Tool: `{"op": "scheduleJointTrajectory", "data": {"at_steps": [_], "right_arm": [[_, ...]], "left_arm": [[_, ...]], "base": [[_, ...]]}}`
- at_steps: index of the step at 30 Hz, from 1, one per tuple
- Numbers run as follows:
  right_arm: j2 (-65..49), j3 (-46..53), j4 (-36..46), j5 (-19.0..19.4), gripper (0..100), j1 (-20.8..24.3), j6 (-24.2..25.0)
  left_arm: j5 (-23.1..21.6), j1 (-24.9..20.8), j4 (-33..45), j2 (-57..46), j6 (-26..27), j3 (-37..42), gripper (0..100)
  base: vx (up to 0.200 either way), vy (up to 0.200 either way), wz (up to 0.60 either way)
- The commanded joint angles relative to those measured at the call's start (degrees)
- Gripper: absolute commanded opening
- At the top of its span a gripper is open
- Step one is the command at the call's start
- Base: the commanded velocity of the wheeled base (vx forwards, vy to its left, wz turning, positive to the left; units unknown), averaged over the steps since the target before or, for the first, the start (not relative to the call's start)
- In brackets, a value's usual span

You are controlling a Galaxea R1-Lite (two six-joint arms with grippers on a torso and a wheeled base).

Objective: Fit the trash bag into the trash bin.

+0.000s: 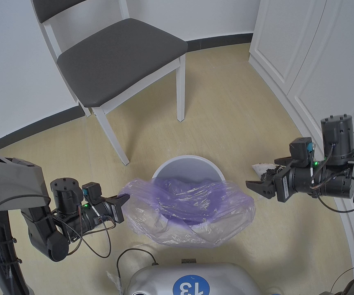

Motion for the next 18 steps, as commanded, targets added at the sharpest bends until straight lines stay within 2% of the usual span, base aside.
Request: {"op": "scheduleJointTrajectory", "data": {"at_steps": [1,2,6,8,9,10,12,18], "right_arm": [[5.3,-7.8,2.2,-2.3,100,3.7,1.4],[7.4,-9.6,2.3,-3.8,100,5.0,2.3],[10.8,-12.3,2.8,-3.8,100,6.9,0.9],[13.0,-12.7,2.7,-3.7,100,7.6,-2.5],[13.0,-12.7,2.7,-3.7,100,7.6,-2.5],[15.2,-12.6,2.5,-3.6,100,7.8,-6.3],[17.4,-12.4,2.2,-3.6,100,9.0,-8.3],[24.4,-13.9,1.7,-3.7,100,11.3,-8.9]], "left_arm": [[0.1,-1.0,-1.6,-0.2,0.0,1.3,0],[0.1,-0.9,-1.7,-0.2,0.0,1.3,0],[0.1,-0.5,-1.7,-0.1,0.0,1.2,0],[0.1,-0.5,-1.7,-0.1,0.0,1.3,0],[0.1,-0.5,-1.7,-0.1,0.0,1.3,0],[0.1,-0.5,-1.7,-0.1,0.0,1.3,0],[0.1,-0.5,-1.7,-0.1,0.0,1.3,0],[0.1,-0.4,-1.7,0.6,0.0,1.1,0]], "base": [[0.0,0.0,0.0],[0.0,0.0,0.0],[0.0,0.0,0.0],[0.0,0.0,0.0],[0.0,0.0,0.0],[0.0,0.0,0.0],[0.0,0.0,0.0],[0.0,0.0,0.0]]}}
